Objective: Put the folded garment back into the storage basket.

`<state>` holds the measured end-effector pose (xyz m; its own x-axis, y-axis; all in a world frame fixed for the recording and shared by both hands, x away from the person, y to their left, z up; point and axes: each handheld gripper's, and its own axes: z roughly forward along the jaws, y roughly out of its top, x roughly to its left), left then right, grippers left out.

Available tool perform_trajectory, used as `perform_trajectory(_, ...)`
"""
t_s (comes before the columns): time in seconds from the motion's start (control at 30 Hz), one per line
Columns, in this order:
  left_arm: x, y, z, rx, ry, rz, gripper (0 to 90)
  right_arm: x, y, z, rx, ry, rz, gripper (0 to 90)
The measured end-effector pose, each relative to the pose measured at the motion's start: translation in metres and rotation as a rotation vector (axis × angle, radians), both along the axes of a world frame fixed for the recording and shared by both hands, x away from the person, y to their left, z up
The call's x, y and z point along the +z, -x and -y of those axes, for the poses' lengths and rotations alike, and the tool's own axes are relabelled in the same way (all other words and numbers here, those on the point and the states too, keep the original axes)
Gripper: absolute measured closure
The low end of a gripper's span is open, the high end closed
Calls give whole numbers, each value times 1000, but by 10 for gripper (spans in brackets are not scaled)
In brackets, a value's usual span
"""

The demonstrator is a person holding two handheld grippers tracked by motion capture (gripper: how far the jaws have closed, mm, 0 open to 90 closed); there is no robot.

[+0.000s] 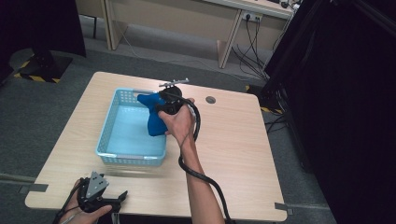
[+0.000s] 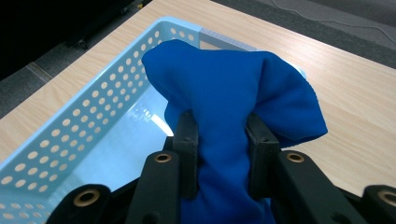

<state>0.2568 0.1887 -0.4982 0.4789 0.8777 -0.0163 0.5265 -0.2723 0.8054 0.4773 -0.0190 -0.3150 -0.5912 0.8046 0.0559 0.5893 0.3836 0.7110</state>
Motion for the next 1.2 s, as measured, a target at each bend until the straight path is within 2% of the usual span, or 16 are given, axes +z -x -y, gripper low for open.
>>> perform_trajectory(0.3, 0, 0, 0, 1, 0, 0, 0, 2, -3, -6, 4, -2, 9, 711)
perform_trajectory(1.2, 0, 0, 0, 0, 1, 1, 0, -20, -7, -28, 35, 15, -32, 709)
